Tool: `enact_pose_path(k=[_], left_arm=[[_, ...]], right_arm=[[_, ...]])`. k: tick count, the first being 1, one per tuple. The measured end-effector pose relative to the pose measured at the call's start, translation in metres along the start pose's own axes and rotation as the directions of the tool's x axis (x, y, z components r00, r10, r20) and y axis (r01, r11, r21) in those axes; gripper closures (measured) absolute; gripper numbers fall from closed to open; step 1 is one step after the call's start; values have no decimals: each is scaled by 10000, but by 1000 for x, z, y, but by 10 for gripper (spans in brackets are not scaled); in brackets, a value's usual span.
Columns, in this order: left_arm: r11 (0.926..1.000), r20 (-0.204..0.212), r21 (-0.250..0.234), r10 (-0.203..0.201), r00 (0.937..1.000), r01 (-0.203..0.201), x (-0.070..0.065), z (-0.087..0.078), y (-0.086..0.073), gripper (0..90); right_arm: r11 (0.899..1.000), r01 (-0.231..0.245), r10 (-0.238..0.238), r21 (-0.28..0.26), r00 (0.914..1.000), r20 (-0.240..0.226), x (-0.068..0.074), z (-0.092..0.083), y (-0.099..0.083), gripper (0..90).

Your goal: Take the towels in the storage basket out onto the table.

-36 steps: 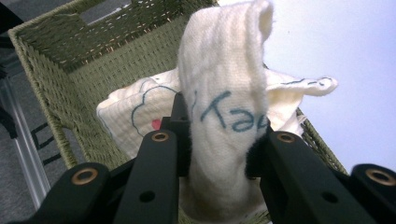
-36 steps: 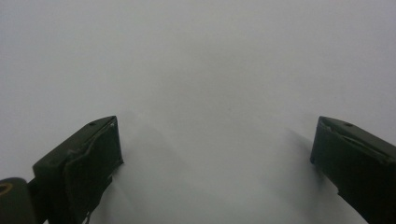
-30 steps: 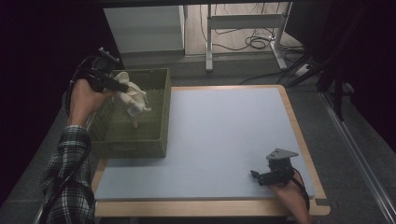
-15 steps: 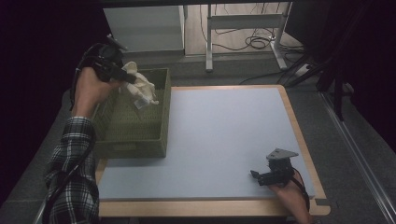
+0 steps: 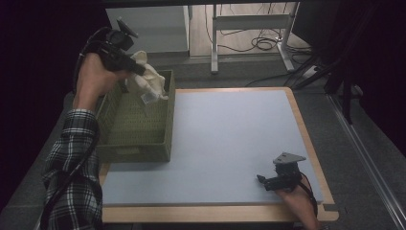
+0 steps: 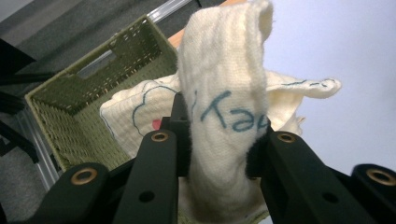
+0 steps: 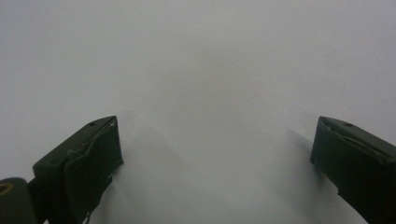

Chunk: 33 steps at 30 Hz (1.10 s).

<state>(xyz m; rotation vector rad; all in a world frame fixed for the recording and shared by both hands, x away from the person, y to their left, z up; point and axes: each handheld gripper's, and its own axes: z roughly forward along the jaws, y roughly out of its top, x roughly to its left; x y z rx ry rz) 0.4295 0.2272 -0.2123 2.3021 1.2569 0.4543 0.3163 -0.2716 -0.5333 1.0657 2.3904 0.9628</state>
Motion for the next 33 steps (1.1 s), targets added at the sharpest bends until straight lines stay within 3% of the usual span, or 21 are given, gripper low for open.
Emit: enact_pose_path(k=[8,19,25,29,30,31,32,33], left_arm=[[9988,124,-234,432,9990,-429,-20,-13,21,729],[9945,542,-647,864,9948,-828,-48,-13,42,728],[9905,867,-693,1248,9884,-1189,-65,-3,53,727],[9866,1213,-769,1522,9809,-1436,-77,11,60,725],[9845,1384,-761,1673,9761,-1579,-84,20,63,724],[9845,1384,-761,1673,9761,-1579,-84,20,63,724],[9828,1578,-770,1784,9712,-1680,-91,29,65,724],[9828,1578,-770,1784,9712,-1680,-91,29,65,723]], right_arm=[[10000,0,0,0,10000,3,0,0,0,19],[10000,-5,5,-1,10000,-11,0,0,0,19],[10000,-7,7,-1,10000,-12,0,0,0,19],[10000,-11,11,4,10000,-17,0,0,0,19],[10000,-8,8,6,10000,-16,0,0,0,19],[10000,-8,8,6,10000,-16,0,0,0,19],[10000,-10,10,7,10000,-17,0,0,0,19],[10000,-10,10,7,10000,-17,0,0,0,19]])
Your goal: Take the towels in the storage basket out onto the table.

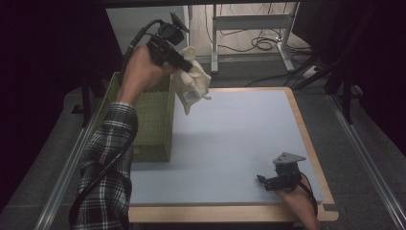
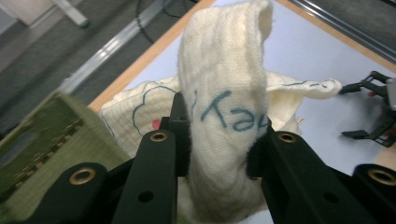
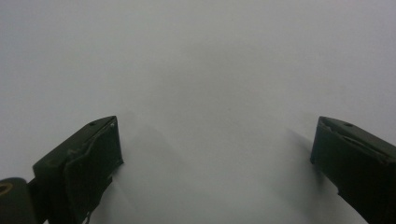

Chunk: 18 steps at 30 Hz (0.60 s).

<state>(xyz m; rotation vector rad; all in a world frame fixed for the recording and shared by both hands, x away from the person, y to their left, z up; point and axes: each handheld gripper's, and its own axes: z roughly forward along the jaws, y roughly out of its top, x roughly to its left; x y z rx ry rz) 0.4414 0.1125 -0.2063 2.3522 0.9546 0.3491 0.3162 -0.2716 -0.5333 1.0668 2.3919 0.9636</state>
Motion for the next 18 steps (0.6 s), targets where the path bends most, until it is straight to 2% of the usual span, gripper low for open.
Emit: enact_pose_path(k=[1,2,4,6,8,10,11,12,13,14,15,16,18], left_arm=[[9999,206,37,145,9997,-145,-5,10,2,723],[9999,206,37,145,9997,-145,-5,10,2,722],[9994,456,77,330,9984,-334,-12,25,6,721],[9994,667,12,349,9972,-351,-17,34,7,721],[9991,750,37,423,9963,-427,-19,39,8,720],[9984,927,91,553,9942,-563,-23,49,10,720],[9981,1129,71,594,9918,-606,-28,59,11,720],[9981,1129,71,594,9918,-606,-28,59,11,719],[9978,1252,103,639,9901,-657,-33,69,12,719],[9978,1252,103,639,9901,-657,-33,69,12,718],[9970,1447,118,740,9867,-765,-37,80,12,717],[9970,1447,118,740,9867,-765,-37,80,12,716],[9953,1613,170,909,9827,-948,-43,95,12,714]], right_arm=[[10000,-4,4,0,10000,-1,0,0,0,19],[10000,-4,4,0,10000,-1,0,0,0,19],[10000,-6,6,-2,10000,0,0,0,0,19],[10000,-1,1,13,10000,-10,0,0,0,19],[10000,-2,2,11,10000,-10,0,0,0,19],[10000,-10,10,-1,10000,-9,0,0,0,19],[10000,10,-10,12,10000,3,0,0,0,19],[10000,13,-13,9,10000,8,0,0,0,19],[10000,11,-11,8,10000,7,0,0,0,19],[10000,12,-12,9,10000,8,0,0,0,19],[10000,9,-9,9,10000,-2,0,0,0,19],[10000,9,-9,9,10000,-2,0,0,0,19],[10000,-10,10,14,10000,-8,0,0,0,19]])
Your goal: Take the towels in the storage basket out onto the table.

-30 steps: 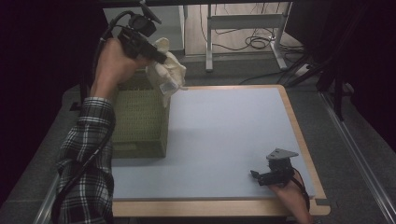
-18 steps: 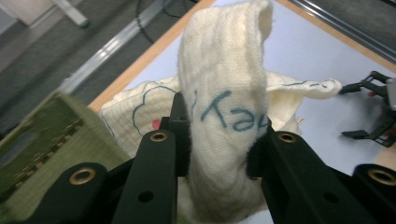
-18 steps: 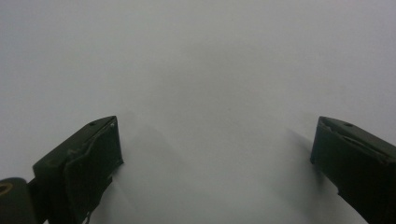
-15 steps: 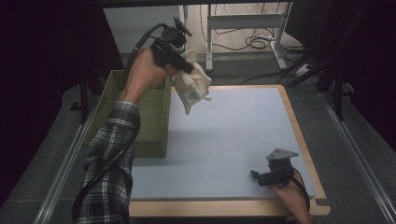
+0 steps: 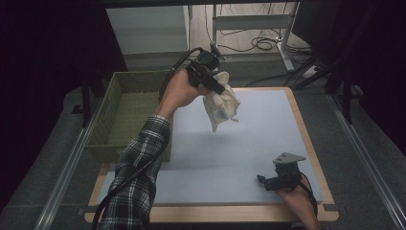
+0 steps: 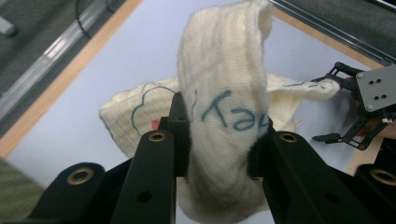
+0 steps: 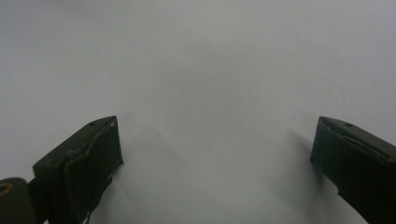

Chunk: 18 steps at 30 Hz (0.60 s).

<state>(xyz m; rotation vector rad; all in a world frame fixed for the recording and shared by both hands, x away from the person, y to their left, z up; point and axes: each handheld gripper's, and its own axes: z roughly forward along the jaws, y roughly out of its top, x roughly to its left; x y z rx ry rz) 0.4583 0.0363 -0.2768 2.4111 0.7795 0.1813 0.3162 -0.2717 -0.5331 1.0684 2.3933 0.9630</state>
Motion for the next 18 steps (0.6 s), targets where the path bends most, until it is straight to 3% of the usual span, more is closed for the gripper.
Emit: enact_pose_path(k=[8,15,18], left_arm=[[9996,270,95,247,9993,-250,-6,39,-5,703],[9978,396,475,450,9982,-468,-7,83,-23,694],[9965,366,585,571,9977,-591,-9,93,-28,689]], right_arm=[[10000,0,0,-12,10000,3,0,0,0,19],[10000,18,-18,-10,10000,9,0,0,0,19],[10000,19,-19,-11,10000,9,0,0,0,19]])
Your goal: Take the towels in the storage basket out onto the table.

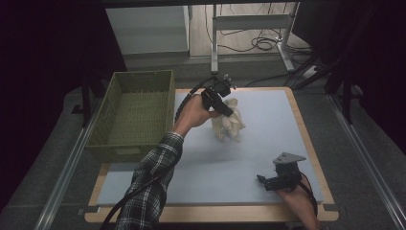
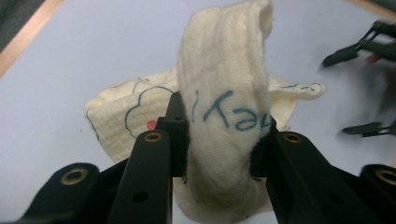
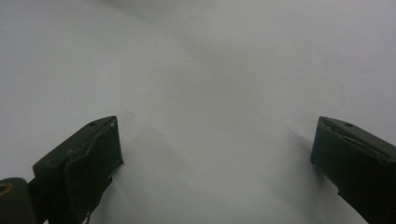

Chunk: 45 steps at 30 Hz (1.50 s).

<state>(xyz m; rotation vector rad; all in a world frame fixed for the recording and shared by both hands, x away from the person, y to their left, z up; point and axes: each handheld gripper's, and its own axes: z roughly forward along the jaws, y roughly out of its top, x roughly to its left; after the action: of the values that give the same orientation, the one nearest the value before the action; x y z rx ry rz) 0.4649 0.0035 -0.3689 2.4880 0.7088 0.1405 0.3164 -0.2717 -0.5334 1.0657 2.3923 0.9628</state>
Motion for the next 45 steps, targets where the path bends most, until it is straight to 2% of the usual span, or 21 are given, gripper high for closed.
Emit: enact_pose_path(k=[2,5,9,10,11,16,18,21,22,23,26,29,32,34,35,36,37,38,39,41,45], left_arm=[[9998,73,138,106,9999,-107,-3,17,-7,686],[9995,156,245,181,9997,-185,-6,28,-12,674],[9955,162,684,641,9978,-650,-18,55,-22,656],[9955,162,684,641,9978,-650,-18,55,-22,654],[9944,235,768,715,9972,-732,-21,65,-26,648],[9932,447,865,739,9963,-775,-24,84,-36,624],[9934,470,851,727,9962,-765,-26,96,-43,573],[9947,375,688,738,9966,-763,-30,107,-49,419],[9947,375,688,738,9966,-763,-30,107,-49,354],[9953,342,643,705,9969,-726,-31,109,-50,354],[9972,130,319,679,9976,-683,-36,105,-52,213],[9981,53,-64,619,9981,-619,-42,90,-57,187],[9984,70,-127,543,9985,-542,-43,82,-60,186],[9986,-8,-185,489,9988,-489,-43,75,-66,189],[9989,21,-218,409,9992,-409,-44,68,-72,223],[9989,21,-218,409,9992,-409,-44,68,-72,232],[9992,57,-249,328,9994,-326,-45,64,-80,257],[9992,57,-249,328,9994,-326,-45,64,-80,292],[9993,133,-239,297,9995,-294,-47,61,-88,305],[9994,246,-250,236,9994,-230,-48,61,-92,315],[9992,625,-374,141,9979,-118,-53,66,-110,365]], right_arm=[[10000,-1,1,1,10000,0,0,0,0,19],[10000,19,-19,3,10000,6,0,0,0,19],[10000,32,-32,-3,10000,13,0,0,0,19],[10000,32,-32,-3,10000,13,0,0,0,19],[10000,35,-35,-5,10000,12,0,0,0,19],[10000,31,-31,-2,10000,8,0,0,0,19],[10000,26,-26,0,10000,5,0,0,0,19],[10000,34,-34,-3,10000,13,0,0,0,19],[10000,34,-34,-3,10000,13,0,0,0,19],[10000,20,-20,-3,10000,14,0,0,0,19],[10000,29,-29,2,10000,13,0,0,0,19],[10000,21,-21,-4,10000,2,0,0,0,22],[10000,-48,48,-24,10000,-17,0,0,0,32],[9999,-25,24,-136,10000,-18,-1,-2,0,99],[9997,-25,24,-262,10000,-33,-3,-4,-1,189],[9997,-25,24,-262,10000,-33,-3,-4,-1,189],[9997,-74,74,-219,10000,-18,-6,-7,1,314],[9997,-74,74,-219,10000,-18,-6,-7,1,314],[9997,-184,182,-132,9997,-144,-9,-9,3,400],[9995,-276,271,-159,9991,-324,-10,-10,5,437],[9982,-406,376,-453,9972,-645,-19,-11,21,632]])
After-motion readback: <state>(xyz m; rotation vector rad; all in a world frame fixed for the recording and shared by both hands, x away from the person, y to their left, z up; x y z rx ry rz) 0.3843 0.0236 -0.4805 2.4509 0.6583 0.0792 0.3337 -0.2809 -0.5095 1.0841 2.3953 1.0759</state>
